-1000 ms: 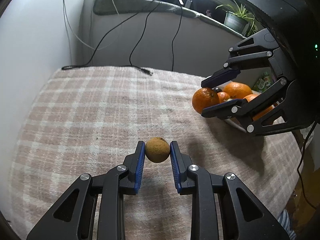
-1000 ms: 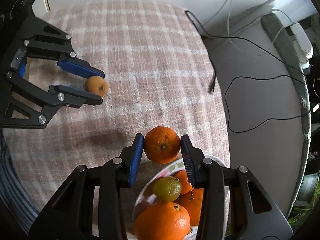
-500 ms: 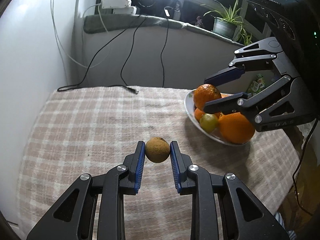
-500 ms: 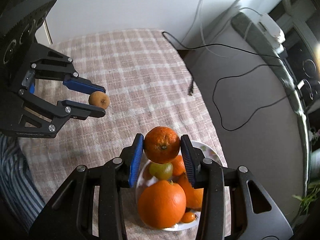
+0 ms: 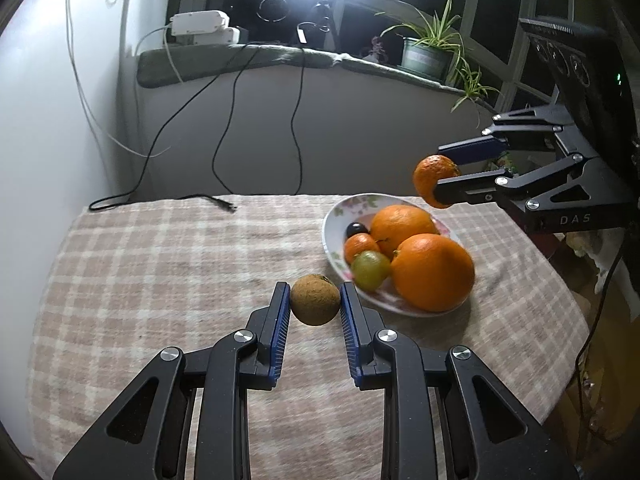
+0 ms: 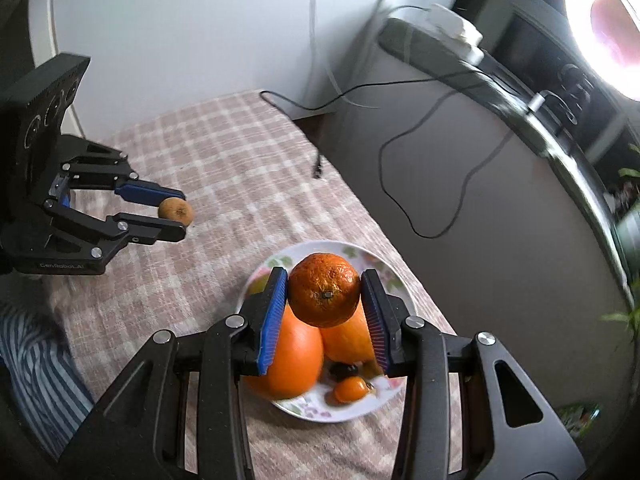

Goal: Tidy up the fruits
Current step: 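Carry the kiwi with the left gripper while the right gripper carries the tangerine over the plate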

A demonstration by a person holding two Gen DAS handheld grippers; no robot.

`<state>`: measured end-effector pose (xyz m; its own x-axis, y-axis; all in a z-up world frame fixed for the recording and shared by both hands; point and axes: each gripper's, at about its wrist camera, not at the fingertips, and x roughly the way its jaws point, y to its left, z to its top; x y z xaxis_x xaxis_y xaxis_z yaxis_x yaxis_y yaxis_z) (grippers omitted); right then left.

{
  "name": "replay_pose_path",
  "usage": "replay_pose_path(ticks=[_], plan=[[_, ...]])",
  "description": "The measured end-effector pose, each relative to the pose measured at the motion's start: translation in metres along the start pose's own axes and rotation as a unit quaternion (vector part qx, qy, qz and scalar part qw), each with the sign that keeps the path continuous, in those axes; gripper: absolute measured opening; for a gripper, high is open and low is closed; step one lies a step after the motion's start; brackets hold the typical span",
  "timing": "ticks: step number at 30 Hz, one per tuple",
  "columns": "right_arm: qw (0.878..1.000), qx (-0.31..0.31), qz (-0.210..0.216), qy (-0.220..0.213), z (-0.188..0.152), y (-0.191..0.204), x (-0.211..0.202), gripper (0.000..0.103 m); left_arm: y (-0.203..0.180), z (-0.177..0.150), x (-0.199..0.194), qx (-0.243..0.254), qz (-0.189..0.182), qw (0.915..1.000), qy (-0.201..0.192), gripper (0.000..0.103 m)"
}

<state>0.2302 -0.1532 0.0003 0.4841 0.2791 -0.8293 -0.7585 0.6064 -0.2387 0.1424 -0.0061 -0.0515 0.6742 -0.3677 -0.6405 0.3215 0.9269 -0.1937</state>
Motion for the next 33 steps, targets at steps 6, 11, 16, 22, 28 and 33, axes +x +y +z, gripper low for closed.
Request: replay_pose_path(ticks=[6, 11, 16, 22, 28, 33], plan=[[0.998, 0.061, -0.013, -0.016, -0.027, -0.028, -0.007, 0.04, -0.01, 0.006, 0.006, -0.002, -0.016, 0.9999, 0.002, 0.024], [0.994, 0.104, -0.017, -0.024, -0.047, -0.046, -0.008, 0.04, -0.017, 0.012, 0.013, -0.004, -0.023, 0.9997, 0.004, 0.024], [0.99, 0.139, -0.015, -0.028, -0.065, -0.06, -0.002, 0.04, -0.024, 0.02, 0.021, -0.004, -0.028, 0.9996, 0.006, 0.024], [0.986, 0.163, -0.012, -0.03, -0.081, -0.073, 0.005, 0.04, -0.031, 0.028, 0.032, 0.001, -0.03, 0.9995, 0.009, 0.024], [0.982, 0.184, -0.01, -0.036, -0.094, -0.083, 0.01, 0.04, -0.041, 0.036, 0.045, 0.012, -0.031, 0.9994, 0.01, 0.024], [0.979, 0.199, -0.008, -0.041, -0.102, -0.091, 0.015, 0.04, -0.047, 0.041, 0.054, 0.018, -0.031, 0.9993, 0.009, 0.024]])
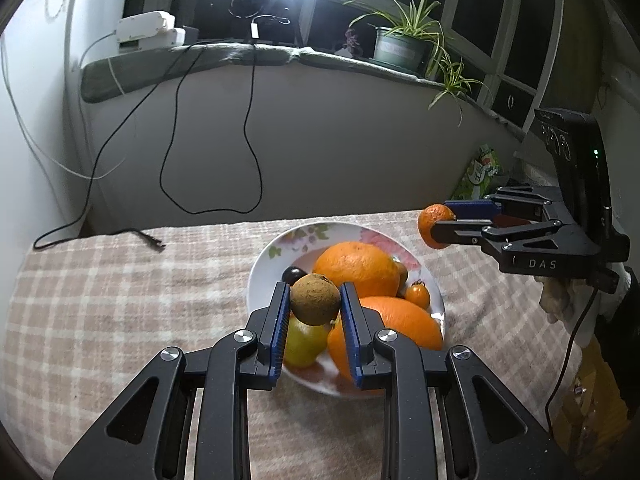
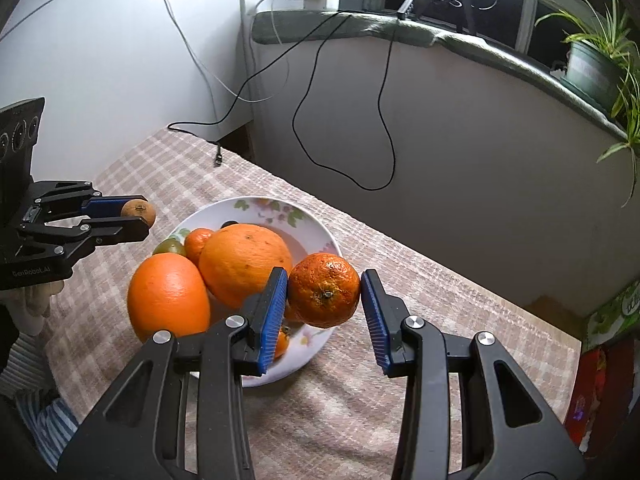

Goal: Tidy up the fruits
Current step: 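Carry the kiwi with the left gripper while the right gripper carries the tangerine over the plate, then lower and open the left gripper on the plate while the right gripper releases the tangerine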

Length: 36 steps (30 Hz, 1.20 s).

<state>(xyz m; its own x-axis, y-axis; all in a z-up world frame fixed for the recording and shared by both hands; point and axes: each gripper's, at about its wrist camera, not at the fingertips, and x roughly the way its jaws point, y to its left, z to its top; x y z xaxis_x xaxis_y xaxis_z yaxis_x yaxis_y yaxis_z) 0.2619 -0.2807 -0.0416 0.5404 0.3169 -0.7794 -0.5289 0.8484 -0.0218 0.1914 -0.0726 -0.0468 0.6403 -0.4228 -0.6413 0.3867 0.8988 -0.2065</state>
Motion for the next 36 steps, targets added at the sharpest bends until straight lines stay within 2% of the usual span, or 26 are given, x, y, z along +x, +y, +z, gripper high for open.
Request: replay_pose_path(ticks=[19, 36], plan=[[0.999, 0.049, 0.003, -0.01, 0.001, -0.014, 0.024, 0.04, 0.007, 0.017, 0.022, -0.009, 0.005, 0.9999, 0.001, 0.024], [0.999, 0.043, 0.014, -0.003, 0.006, -0.008, 0.041, 0.04, 0.006, 0.019, 0.026, -0.004, 0.007, 1.0, 0.005, 0.024]])
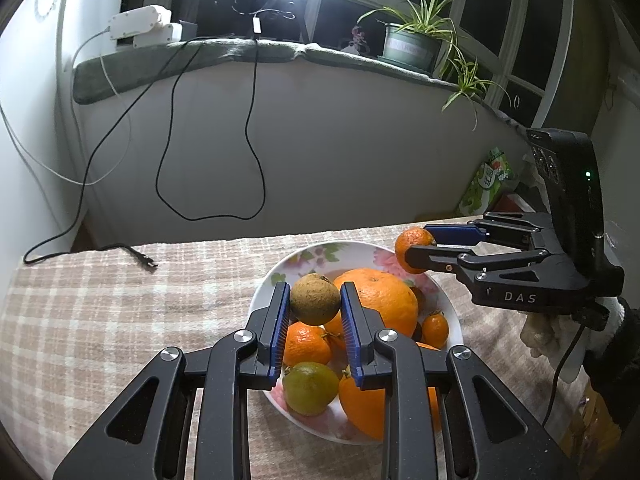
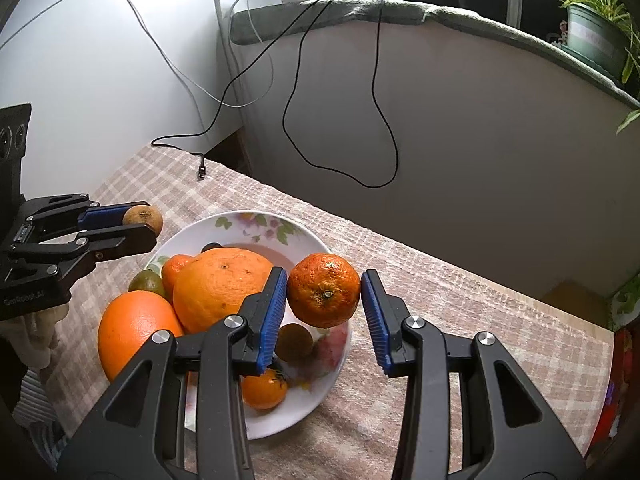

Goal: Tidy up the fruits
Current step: 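Lower and open the left gripper on the plate while the right gripper releases the tangerine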

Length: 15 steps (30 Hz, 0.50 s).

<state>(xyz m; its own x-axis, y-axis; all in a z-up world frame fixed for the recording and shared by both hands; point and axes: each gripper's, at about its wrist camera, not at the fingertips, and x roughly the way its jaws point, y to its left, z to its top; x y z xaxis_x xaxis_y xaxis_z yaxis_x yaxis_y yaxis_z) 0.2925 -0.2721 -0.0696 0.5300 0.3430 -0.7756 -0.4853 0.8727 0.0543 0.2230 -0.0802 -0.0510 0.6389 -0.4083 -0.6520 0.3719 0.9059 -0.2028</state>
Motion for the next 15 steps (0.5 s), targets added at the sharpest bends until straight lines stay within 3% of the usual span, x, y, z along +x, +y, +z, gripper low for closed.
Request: replay_pose_path(ticks=[8, 12, 15], plan=[[1.0, -0.006, 0.003, 0.004, 0.0, 0.002, 0.004, 0.042, 0.001, 0.001, -0.001, 0.0, 0.002, 1.0, -0.003, 0.028], [1.0, -0.008, 0.003, -0.008, 0.001, 0.003, -0.002, 0.057, 0.001, 0.0, -0.002, -0.001, 0.002, 1.0, -0.003, 0.031], [1.0, -0.006, 0.004, -0.014, 0.002, 0.004, -0.008, 0.057, 0.001, -0.001, -0.004, -0.001, 0.002, 1.0, -0.003, 0.031]])
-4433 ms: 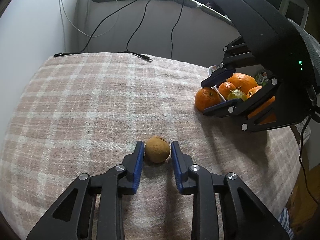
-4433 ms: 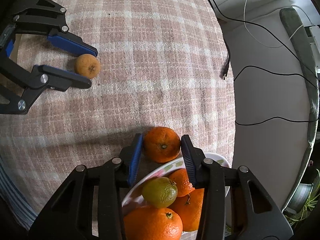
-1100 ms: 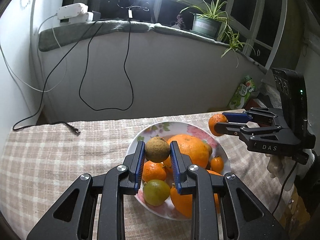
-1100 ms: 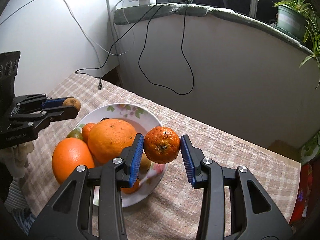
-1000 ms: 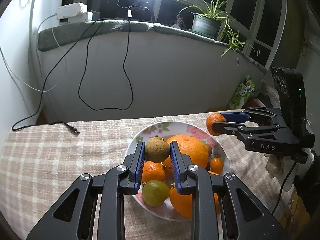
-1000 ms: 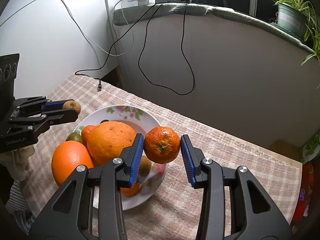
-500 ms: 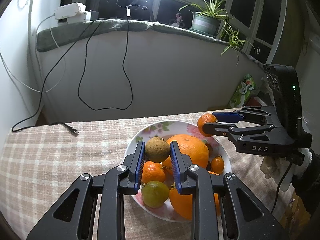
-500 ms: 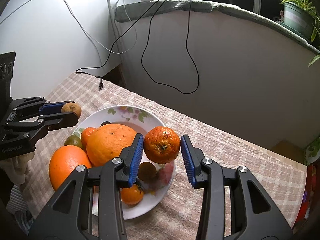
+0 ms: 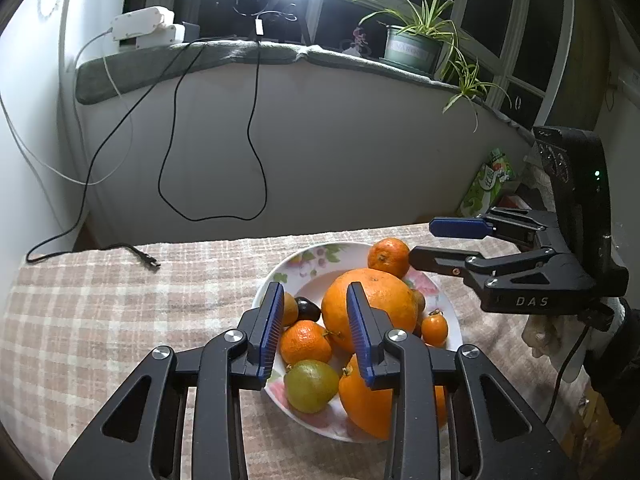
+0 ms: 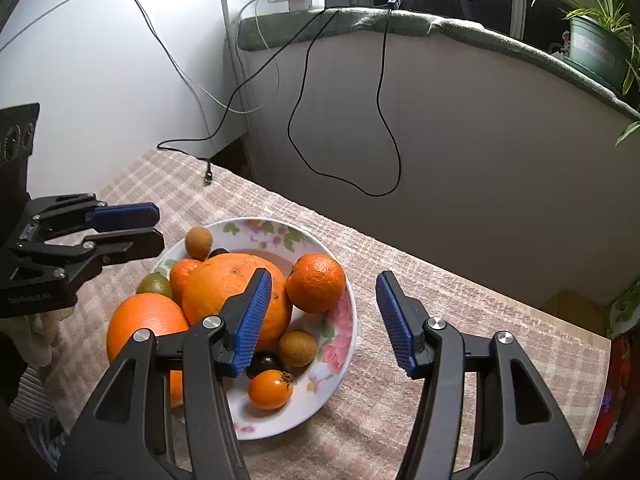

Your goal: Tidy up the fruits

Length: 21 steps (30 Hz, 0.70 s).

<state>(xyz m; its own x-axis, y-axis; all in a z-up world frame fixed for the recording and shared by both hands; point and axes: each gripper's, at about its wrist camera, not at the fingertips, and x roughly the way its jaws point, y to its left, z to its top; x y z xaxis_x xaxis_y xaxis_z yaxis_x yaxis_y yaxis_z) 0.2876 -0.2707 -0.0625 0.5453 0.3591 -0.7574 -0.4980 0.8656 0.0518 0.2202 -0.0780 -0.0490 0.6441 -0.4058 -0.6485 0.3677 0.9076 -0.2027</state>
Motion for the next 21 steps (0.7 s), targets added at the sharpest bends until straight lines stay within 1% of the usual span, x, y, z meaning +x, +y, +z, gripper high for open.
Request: replay_pose_path(ticks=[5, 7, 8, 11, 12, 13, 16, 17, 18, 20, 21], plan=[[1.0, 0.001, 0.001, -0.007, -0.004, 0.005, -0.01, 0.057, -0.003, -0.003, -0.007, 0.002, -0.002, 1.0, -0.002, 0.031], [1.0, 0.001, 0.001, -0.009, -0.007, 0.008, -0.014, 0.059, -0.006, -0.005, -0.011, 0.003, -0.002, 1.0, -0.002, 0.031], [1.0, 0.0, 0.001, -0.01, -0.008, 0.01, -0.016, 0.061, -0.006, -0.005, -0.013, 0.003, -0.001, 1.0, -0.003, 0.031], [1.0, -0.004, -0.003, -0.017, -0.012, 0.016, -0.025, 0.061, -0.009, -0.007, -0.023, 0.004, -0.001, 1.0, -0.008, 0.032], [1.0, -0.005, -0.004, -0.019, -0.013, 0.018, -0.028, 0.062, -0.01, -0.007, -0.025, 0.004, -0.001, 0.9999, -0.01, 0.033], [1.0, -0.006, -0.005, -0.022, -0.015, 0.021, -0.032, 0.062, -0.011, -0.008, -0.028, 0.004, 0.0, 0.9999, -0.012, 0.037], [1.0, -0.009, -0.006, -0.029, -0.019, 0.028, -0.042, 0.063, -0.014, -0.009, -0.037, 0.005, 0.002, 0.9998, -0.018, 0.039], [0.999, -0.009, -0.008, -0.031, -0.02, 0.03, -0.045, 0.064, -0.016, -0.01, -0.041, 0.006, 0.003, 0.9998, -0.02, 0.043], [0.999, -0.009, -0.011, -0.034, -0.021, 0.033, -0.049, 0.069, -0.017, -0.012, -0.044, 0.005, 0.003, 0.9997, -0.022, 0.045], [0.999, -0.008, -0.017, -0.044, -0.025, 0.037, -0.058, 0.076, -0.019, -0.014, -0.052, 0.004, 0.005, 0.9996, -0.027, 0.05], [0.999, -0.008, -0.021, -0.05, -0.027, 0.039, -0.063, 0.076, -0.02, -0.016, -0.055, 0.003, 0.007, 0.9995, -0.03, 0.052]])
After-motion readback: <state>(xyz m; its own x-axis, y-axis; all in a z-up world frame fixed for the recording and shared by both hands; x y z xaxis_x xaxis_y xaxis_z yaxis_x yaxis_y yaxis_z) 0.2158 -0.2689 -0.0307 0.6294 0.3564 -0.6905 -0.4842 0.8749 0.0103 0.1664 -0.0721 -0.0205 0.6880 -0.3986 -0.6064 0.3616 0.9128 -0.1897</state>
